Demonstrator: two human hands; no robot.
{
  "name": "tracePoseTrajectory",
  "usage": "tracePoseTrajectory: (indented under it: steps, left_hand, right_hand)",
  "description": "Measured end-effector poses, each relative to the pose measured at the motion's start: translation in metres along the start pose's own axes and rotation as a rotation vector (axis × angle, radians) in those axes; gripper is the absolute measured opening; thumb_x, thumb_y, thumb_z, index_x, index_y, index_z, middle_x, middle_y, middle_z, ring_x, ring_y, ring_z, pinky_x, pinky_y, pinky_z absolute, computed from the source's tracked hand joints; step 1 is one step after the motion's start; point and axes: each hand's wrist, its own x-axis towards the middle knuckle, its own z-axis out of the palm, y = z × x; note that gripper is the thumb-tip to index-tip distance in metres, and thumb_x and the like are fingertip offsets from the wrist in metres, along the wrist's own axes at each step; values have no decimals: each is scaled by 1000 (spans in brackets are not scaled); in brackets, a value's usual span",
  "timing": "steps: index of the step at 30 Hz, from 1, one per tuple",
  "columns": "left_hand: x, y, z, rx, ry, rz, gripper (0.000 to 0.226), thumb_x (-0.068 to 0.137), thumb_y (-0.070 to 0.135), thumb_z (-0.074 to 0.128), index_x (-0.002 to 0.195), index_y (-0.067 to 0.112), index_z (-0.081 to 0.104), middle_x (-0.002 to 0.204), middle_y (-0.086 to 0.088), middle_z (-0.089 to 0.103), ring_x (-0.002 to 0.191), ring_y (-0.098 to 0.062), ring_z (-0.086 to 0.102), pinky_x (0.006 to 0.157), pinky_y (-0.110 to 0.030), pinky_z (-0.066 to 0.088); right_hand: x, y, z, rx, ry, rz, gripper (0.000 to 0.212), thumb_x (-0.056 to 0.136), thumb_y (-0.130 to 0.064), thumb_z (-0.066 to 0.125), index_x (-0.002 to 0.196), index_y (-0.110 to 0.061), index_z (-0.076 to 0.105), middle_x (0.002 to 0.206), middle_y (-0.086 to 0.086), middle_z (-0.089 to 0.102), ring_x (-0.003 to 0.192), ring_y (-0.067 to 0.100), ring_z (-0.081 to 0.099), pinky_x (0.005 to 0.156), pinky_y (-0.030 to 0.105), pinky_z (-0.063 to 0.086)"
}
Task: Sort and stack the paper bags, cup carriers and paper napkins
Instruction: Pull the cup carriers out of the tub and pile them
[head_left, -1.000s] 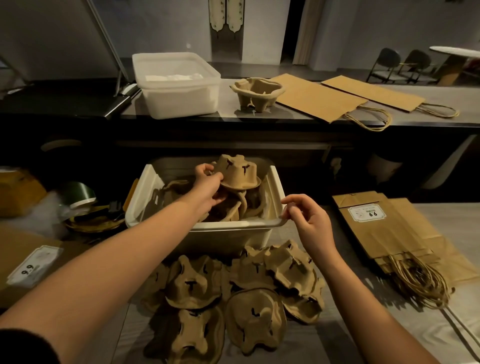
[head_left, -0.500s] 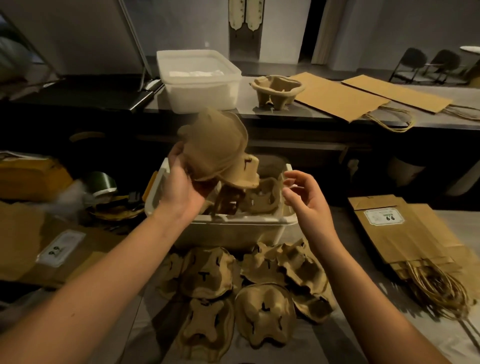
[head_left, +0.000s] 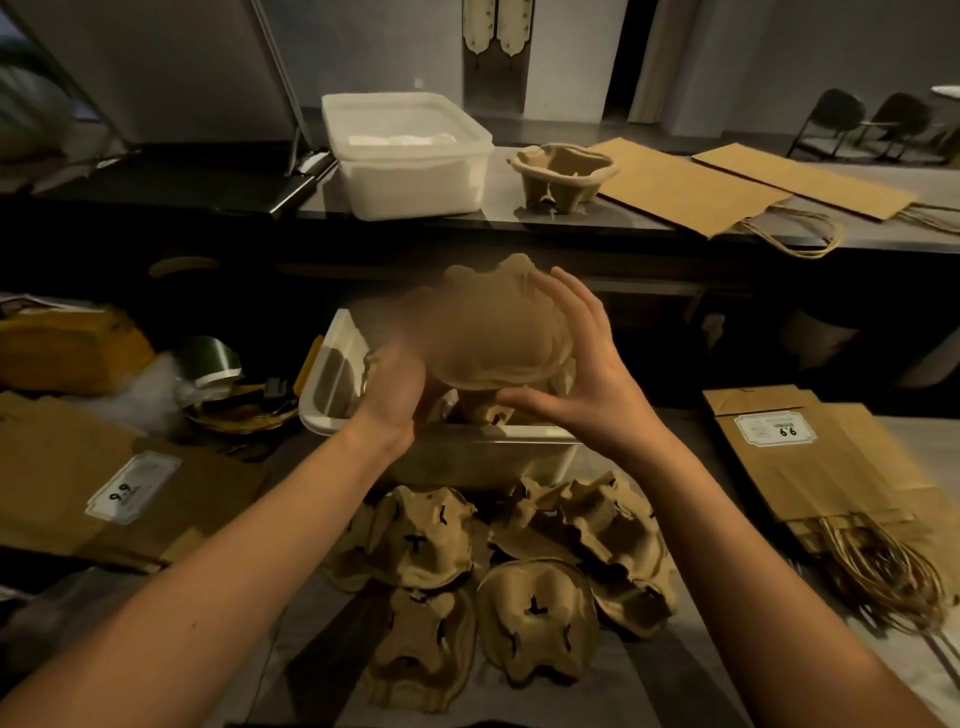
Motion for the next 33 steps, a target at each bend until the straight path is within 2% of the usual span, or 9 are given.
tracePoseTrajectory:
  steps: [5, 8, 11, 15, 18, 21, 24, 28, 33]
  left_hand:
    - [4, -4, -5, 85, -45, 69, 26, 97, 10, 41, 102, 36, 45, 109, 3, 55, 97, -17, 59, 68, -24, 53]
    - [7, -7, -6, 167, -107, 139, 27, 96, 8, 43, 103, 33, 41, 112, 5, 52, 104, -16, 58, 78, -28, 55]
    - [5, -10, -6, 259, -208, 238, 22, 94, 13, 48, 107, 27, 37, 114, 4, 50, 101, -1, 58, 77, -21, 53]
    - [6, -12, -4, 335, -198, 244, 23, 96, 10, 46, 107, 26, 34, 113, 7, 49, 96, 4, 59, 73, -18, 53]
    - [6, -13, -2, 321, -184, 221, 25, 95, 10, 47, 105, 29, 36, 113, 6, 50, 96, -2, 59, 72, -19, 53]
    - [7, -13, -1, 325, -202, 219, 27, 94, 9, 49, 105, 30, 36, 111, 6, 52, 95, 2, 62, 73, -20, 54]
    - [6, -12, 2, 347, -249, 225, 20, 96, 8, 43, 104, 23, 34, 109, 3, 51, 93, 3, 62, 70, -18, 53]
    - [5, -11, 8, 414, -230, 251, 9, 99, 12, 35, 101, 20, 37, 91, 4, 52, 74, 10, 58, 68, -9, 46]
    - [6, -16, 10, 370, -171, 218, 13, 100, 15, 30, 106, 21, 40, 100, 7, 52, 80, 15, 56, 72, -6, 45]
  right_hand:
    - [-3, -7, -5, 51, -16, 70, 90, 60, -51, 73, 134, -41, 23, 153, -10, 15, 132, -1, 21, 95, 2, 22]
    - [-2, -11, -7, 137, 20, 146, 85, 60, -51, 69, 131, -32, 27, 131, -23, 35, 114, -7, 39, 84, -2, 34]
    - [-1, -10, -8, 186, 79, 173, 82, 62, -51, 69, 128, -40, 21, 113, -33, 33, 106, -10, 42, 86, 5, 38]
    - [1, -9, -9, 183, 91, 208, 85, 64, -54, 69, 135, -45, 23, 119, -25, 31, 110, -6, 39, 85, 10, 38]
    - [2, -4, -12, 230, 128, 226, 63, 72, -50, 72, 124, -49, 37, 119, -22, 36, 108, -6, 42, 90, 20, 44]
    - [1, 0, -14, 443, 137, 321, 38, 81, -34, 69, 108, -52, 49, 129, -8, 44, 116, 12, 50, 92, 37, 51]
    - [1, 0, -16, 673, 259, 391, 22, 88, -19, 60, 104, -35, 60, 119, 1, 58, 103, 17, 62, 77, 31, 56]
    - [1, -2, -19, 820, 347, 414, 24, 90, -2, 51, 100, -21, 62, 96, -1, 65, 76, 10, 64, 59, 21, 53]
    - [3, -1, -19, 839, 326, 422, 33, 91, 3, 46, 103, -24, 60, 113, 5, 59, 80, 11, 64, 57, 19, 52]
